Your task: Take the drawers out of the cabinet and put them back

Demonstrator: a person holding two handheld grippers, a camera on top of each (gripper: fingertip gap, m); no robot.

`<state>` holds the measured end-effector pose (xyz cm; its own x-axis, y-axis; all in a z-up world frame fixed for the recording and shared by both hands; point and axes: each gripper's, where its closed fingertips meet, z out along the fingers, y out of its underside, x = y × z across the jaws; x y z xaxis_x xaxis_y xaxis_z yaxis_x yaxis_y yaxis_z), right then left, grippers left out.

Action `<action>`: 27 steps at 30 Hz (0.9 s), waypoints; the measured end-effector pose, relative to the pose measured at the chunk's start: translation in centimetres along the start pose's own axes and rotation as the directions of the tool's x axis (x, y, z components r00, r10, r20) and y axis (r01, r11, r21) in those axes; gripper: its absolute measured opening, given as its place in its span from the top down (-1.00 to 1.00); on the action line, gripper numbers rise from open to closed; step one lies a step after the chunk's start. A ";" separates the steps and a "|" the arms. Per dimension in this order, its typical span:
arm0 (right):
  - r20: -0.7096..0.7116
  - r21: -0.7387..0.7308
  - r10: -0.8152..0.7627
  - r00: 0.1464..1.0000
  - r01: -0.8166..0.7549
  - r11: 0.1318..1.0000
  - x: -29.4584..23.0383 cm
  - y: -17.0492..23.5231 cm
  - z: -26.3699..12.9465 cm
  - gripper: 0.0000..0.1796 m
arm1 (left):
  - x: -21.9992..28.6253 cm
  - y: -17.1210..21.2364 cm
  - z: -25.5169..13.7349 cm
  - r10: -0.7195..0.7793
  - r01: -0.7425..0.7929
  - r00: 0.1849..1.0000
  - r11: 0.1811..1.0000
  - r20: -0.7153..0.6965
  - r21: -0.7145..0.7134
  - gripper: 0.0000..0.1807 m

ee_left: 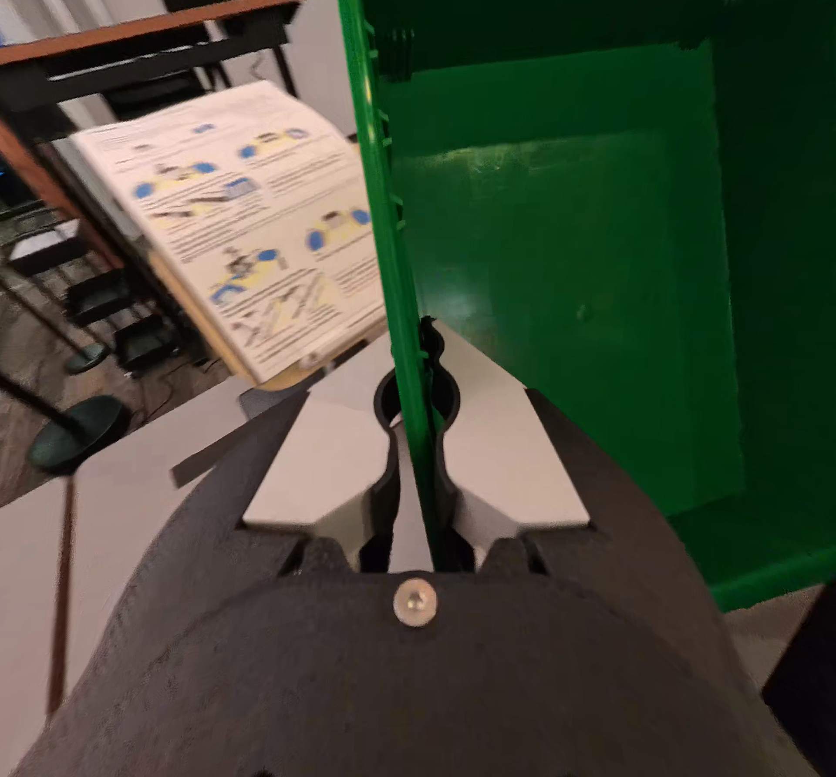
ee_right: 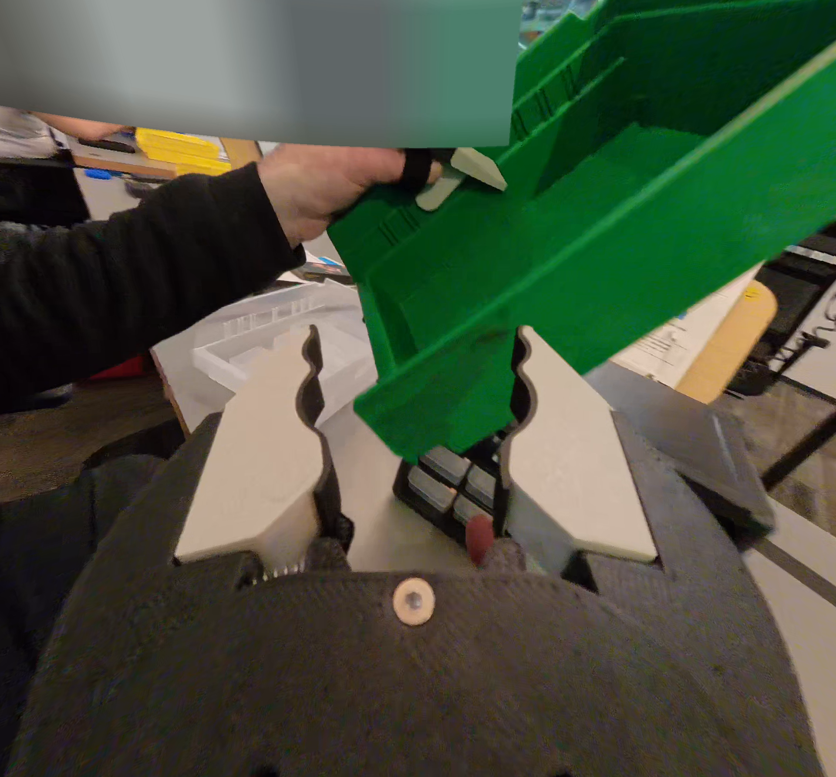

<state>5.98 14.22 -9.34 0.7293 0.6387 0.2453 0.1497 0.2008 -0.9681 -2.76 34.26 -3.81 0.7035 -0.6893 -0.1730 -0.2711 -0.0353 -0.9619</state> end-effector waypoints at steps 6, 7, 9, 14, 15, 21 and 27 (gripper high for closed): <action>-0.276 0.024 0.052 0.960 -0.047 0.999 6.2 0.0 -7.8 0.34 | 10.7 -2.9 5.9 0.053 -0.047 0.990 0.998 -0.130 0.052 0.95; -0.308 0.042 0.067 0.949 -0.057 0.997 7.0 -0.1 -9.3 0.32 | 12.5 -3.5 6.7 0.065 -0.056 0.986 0.997 -0.155 0.062 0.95; -0.385 0.049 0.048 0.922 -0.032 0.998 8.2 -0.2 -12.0 0.31 | 15.9 -4.4 8.0 0.062 -0.050 0.973 0.997 -0.222 0.060 0.91; -0.569 0.059 0.080 0.819 -0.056 0.997 11.6 0.7 -18.3 0.26 | 24.2 -5.6 11.5 0.074 -0.053 0.938 0.996 -0.340 0.071 0.81; -0.595 0.051 0.087 0.799 -0.070 0.996 12.3 1.2 -19.4 0.25 | 25.8 -5.3 12.6 0.063 -0.043 0.928 0.997 -0.368 0.061 0.80; -0.713 0.025 0.154 0.684 -0.195 0.981 15.8 5.7 -26.3 0.33 | 35.2 1.3 18.0 -0.087 0.020 0.864 0.990 -0.495 -0.139 0.74; -0.753 -0.068 0.164 0.638 -0.322 0.944 17.8 11.6 -29.1 0.35 | 40.6 8.9 22.0 -0.299 0.120 0.779 0.934 -0.552 -0.336 0.68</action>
<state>40.14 6.28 -17.70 0.9921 -0.1191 -0.0405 -0.0487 -0.0665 -0.9966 37.89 21.89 -24.09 0.2665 -0.9253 0.2698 -0.3894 -0.3594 -0.8480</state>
